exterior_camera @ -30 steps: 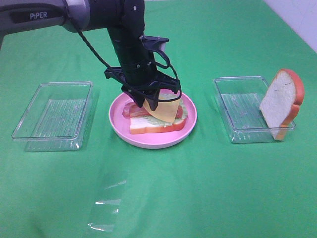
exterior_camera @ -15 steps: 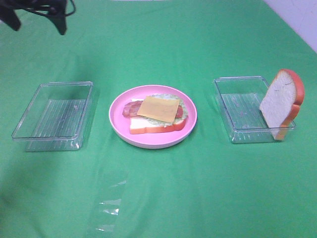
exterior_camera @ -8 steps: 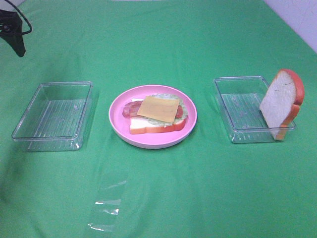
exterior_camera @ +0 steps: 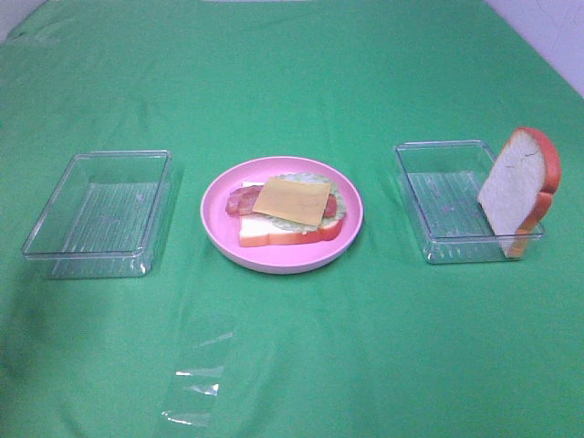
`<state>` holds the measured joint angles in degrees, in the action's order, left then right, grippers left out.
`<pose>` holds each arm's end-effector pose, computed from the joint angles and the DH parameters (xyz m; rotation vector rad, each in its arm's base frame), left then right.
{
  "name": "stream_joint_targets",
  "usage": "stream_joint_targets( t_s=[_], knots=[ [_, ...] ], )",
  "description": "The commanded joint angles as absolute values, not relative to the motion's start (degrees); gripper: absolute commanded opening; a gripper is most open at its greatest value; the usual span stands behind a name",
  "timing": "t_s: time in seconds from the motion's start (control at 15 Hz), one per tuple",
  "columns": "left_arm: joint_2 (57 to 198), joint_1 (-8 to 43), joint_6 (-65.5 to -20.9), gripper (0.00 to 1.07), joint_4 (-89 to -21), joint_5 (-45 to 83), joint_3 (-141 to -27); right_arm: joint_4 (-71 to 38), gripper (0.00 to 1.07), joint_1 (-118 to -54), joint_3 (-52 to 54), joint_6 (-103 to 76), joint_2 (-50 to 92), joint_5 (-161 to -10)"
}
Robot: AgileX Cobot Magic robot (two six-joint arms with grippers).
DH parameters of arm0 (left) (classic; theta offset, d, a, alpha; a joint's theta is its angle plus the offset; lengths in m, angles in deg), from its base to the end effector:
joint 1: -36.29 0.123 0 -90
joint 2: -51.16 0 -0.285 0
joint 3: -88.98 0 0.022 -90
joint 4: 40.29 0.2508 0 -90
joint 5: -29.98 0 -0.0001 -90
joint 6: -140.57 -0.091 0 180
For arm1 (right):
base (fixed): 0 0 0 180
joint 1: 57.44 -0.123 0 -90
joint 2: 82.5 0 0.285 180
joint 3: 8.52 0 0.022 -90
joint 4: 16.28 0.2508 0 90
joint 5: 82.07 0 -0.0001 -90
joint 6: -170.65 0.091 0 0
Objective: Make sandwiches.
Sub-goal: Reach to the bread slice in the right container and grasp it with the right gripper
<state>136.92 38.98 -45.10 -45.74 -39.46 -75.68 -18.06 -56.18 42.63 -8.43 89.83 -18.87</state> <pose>0.2443 0.0034 0.2911 0.0385 2.9678 -0.1181 -0.0022 -0.0025 0.2614 0.0420 2.1291 -0.0413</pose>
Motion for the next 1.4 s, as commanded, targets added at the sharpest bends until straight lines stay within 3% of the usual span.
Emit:
stream_joint_targets(
  t_s=[0.07,0.13,0.4,0.67,0.87,1.4],
  knots=[
    [125.5,38.8,-45.3,0.98,-46.1,-37.9,-66.9,-18.0,0.89,-56.2,42.8,-8.9,91.7,-19.2],
    [111.1,38.8,-45.3,0.98,-46.1,-36.1,-59.2,-18.0,0.89,-56.2,42.8,-8.9,91.7,-19.2],
    [82.4,38.8,-45.4,0.98,-44.6,-32.6,-48.9,-18.0,0.89,-56.2,42.8,-8.9,91.7,-19.2],
    [64.9,38.8,-45.2,0.98,-44.4,-32.6,-44.5,-18.0,0.89,-56.2,42.8,-8.9,91.7,-19.2],
    [57.2,38.8,-45.0,0.98,-45.8,-32.0,-43.7,-18.0,0.89,-56.2,42.8,-8.9,91.7,-19.2],
    [57.7,38.8,-44.6,0.98,-46.4,-31.8,-43.7,-17.9,0.89,-56.2,42.8,-8.9,91.6,-19.2]
  ],
)
